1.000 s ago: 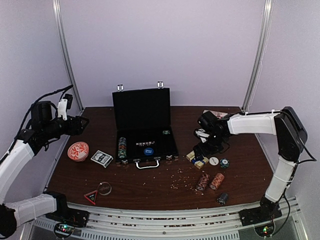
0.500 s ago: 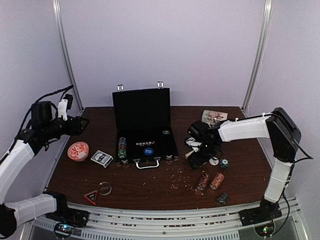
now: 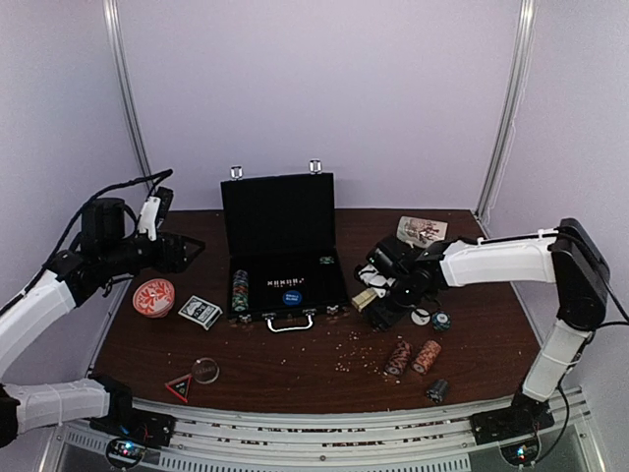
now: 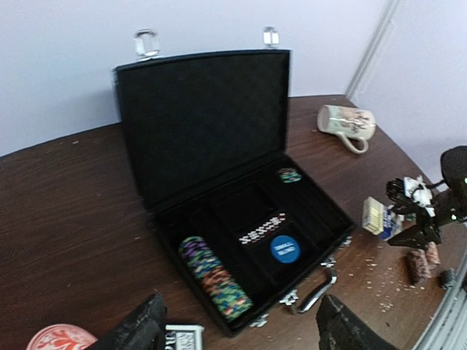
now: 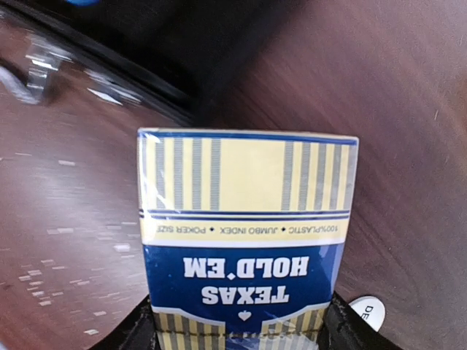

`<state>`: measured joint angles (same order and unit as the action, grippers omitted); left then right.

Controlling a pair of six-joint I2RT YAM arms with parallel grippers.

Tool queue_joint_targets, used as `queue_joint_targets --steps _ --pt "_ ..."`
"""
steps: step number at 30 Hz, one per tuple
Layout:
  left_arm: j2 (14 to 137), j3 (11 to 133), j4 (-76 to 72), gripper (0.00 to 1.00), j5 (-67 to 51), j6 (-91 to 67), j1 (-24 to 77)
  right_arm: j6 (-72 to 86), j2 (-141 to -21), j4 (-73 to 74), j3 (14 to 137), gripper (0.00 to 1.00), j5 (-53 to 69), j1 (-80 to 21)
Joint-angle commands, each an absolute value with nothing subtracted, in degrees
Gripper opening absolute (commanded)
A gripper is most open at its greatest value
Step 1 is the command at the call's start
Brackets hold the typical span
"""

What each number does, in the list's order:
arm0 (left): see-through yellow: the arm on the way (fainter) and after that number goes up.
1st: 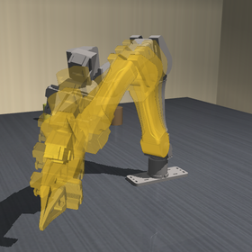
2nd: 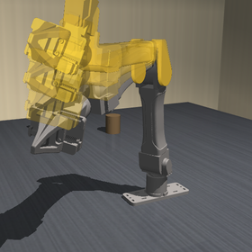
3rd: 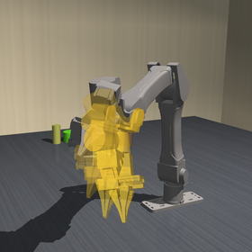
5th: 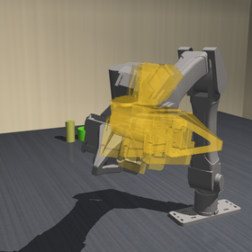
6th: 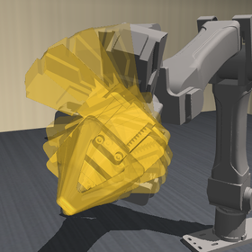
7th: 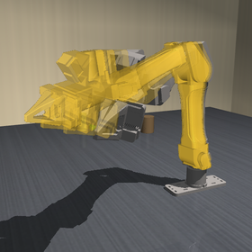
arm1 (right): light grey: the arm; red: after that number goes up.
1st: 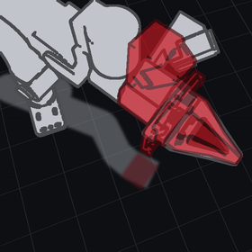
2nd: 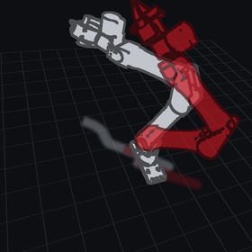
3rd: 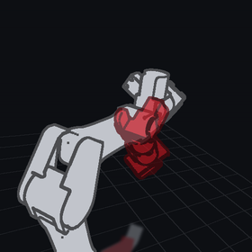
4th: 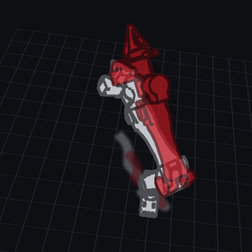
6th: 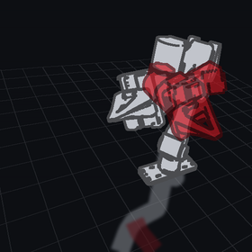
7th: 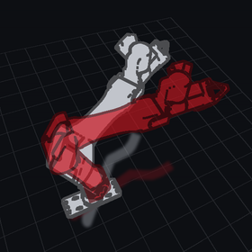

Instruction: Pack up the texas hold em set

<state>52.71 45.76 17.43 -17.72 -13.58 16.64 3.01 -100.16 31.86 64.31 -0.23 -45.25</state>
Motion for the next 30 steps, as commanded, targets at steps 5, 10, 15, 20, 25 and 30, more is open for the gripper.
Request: queue_joint_targets --steps 5,10,15,20,25,30 --pt "63.39 56.22 10.56 0.76 -20.36 -19.11 35.11 -1.65 -85.18 17.36 61.47 0.50 -2.85 -54.98" --pt "71.66 61.48 10.50 0.78 -22.69 -19.08 42.50 -6.22 -83.50 9.36 61.69 0.48 -4.20 -59.66" --pt "75.13 62.16 6.84 0.81 -28.89 -21.40 43.72 -10.26 -84.90 5.49 62.96 0.50 -7.42 -62.66" --pt "79.01 62.41 6.81 0.82 -29.64 -21.82 44.03 -12.84 -85.60 3.41 63.81 0.50 -8.80 -64.40" --pt "82.93 64.04 5.37 0.79 -33.65 -22.66 44.03 -14.67 -87.39 2.96 64.61 0.50 -10.64 -66.24" --pt "83.77 63.29 4.34 0.53 -35.00 -23.02 44.03 -16.85 -88.57 1.40 64.17 0.50 -15.35 -68.05"
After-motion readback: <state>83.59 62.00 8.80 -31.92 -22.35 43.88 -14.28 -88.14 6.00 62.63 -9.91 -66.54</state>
